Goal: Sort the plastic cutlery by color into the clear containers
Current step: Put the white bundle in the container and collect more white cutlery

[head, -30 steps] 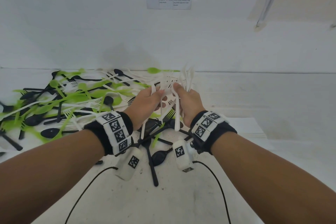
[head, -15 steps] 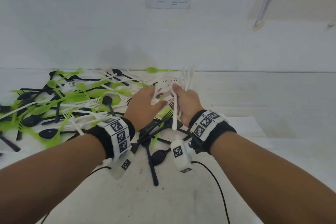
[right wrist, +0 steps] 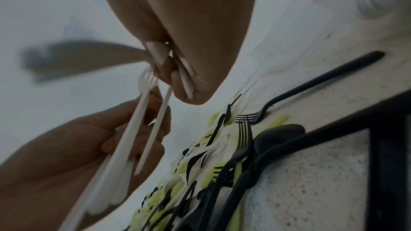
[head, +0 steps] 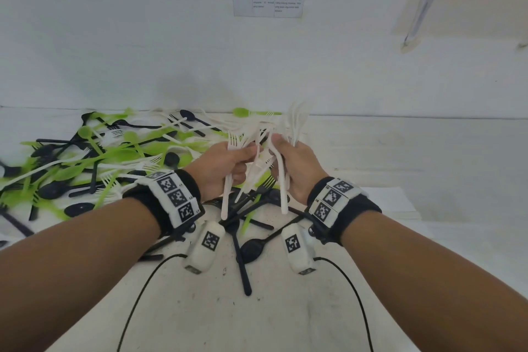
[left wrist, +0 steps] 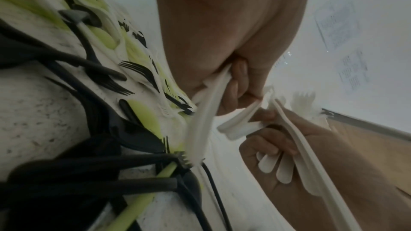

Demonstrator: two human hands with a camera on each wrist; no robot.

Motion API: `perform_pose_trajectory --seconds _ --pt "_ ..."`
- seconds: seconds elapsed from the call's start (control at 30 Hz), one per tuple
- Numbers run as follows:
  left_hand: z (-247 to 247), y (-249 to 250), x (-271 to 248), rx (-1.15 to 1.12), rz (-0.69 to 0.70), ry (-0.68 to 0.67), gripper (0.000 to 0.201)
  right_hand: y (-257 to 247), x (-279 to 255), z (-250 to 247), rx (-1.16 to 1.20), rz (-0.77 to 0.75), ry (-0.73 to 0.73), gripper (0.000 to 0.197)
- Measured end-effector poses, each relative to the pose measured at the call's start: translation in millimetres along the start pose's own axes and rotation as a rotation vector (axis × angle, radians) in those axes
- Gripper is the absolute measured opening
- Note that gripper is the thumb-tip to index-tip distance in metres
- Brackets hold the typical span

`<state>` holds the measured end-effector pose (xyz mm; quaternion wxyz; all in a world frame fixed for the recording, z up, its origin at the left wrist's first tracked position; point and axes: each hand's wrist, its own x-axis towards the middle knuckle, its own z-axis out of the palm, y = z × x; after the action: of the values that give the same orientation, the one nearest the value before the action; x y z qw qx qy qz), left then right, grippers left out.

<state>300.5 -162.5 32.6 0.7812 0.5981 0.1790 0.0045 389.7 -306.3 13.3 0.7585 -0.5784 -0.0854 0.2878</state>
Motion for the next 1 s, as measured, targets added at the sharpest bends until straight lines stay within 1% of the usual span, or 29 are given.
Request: perform_pose_trajectory --seconds 0.07,0.17,0.27,0.33,0.43,0.5,0.57,0.7,0.8,0.83,0.87,0.93,1.0 --pt "0.8 1.1 -0.8 0.029 -0.018 -0.026 0.013 -0.4 -2.2 4.4 -0.089 -0.029 -0.056 0.036" --pt "-1.3 4.7 0.9 0.057 -0.035 -0.023 0.01 1.3 -0.4 4.9 -0.147 -0.083 -0.075 0.039" --pt "-3.5 5.2 0.8 0.192 -0.039 -0.037 0.009 5.2 2.9 2.4 -0.132 -0.082 -0.063 0.04" --pt "-2.2 2.4 -0.9 0.264 -0.031 -0.052 0.013 8.5 4.2 2.0 -0.113 -0.061 -0.049 0.042" --pt "1.1 -1.4 -2.0 0.253 -0.021 -0.059 0.015 12.2 4.7 4.3 -0.095 -0.054 -0.04 0.042" --pt "3.2 -2.9 0.0 0.22 -0.018 -0.025 0.015 12.8 5.0 8.0 -0.093 -0.071 -0.036 0.041" --pt "5.5 -3.7 2.6 0.189 -0.031 0.038 0.017 14.1 3.7 13.7 -0.119 -0.099 -0.03 0.039" --pt "12.5 -3.3 6.0 0.12 -0.151 0.088 0.018 18.6 1.9 20.4 -0.195 -0.141 0.039 0.029" --pt "15.2 -1.8 6.5 0.179 -0.202 0.106 0.008 19.3 1.6 15.7 -0.204 -0.095 0.071 0.025" --pt "15.4 -0.1 6.1 0.184 -0.206 0.099 0.007 20.6 2.9 13.6 -0.2 -0.08 0.08 0.024" --pt "14.8 2.0 5.6 0.169 -0.207 0.105 0.009 20.5 3.5 12.0 -0.193 -0.071 0.091 0.024" --pt "12.1 6.1 5.6 0.154 -0.194 0.183 0.014 22.0 6.0 7.7 -0.184 -0.059 0.143 0.027" --pt "9.0 6.4 3.3 0.287 -0.132 0.258 0.017 22.2 8.2 3.1 -0.17 -0.041 0.212 0.032"
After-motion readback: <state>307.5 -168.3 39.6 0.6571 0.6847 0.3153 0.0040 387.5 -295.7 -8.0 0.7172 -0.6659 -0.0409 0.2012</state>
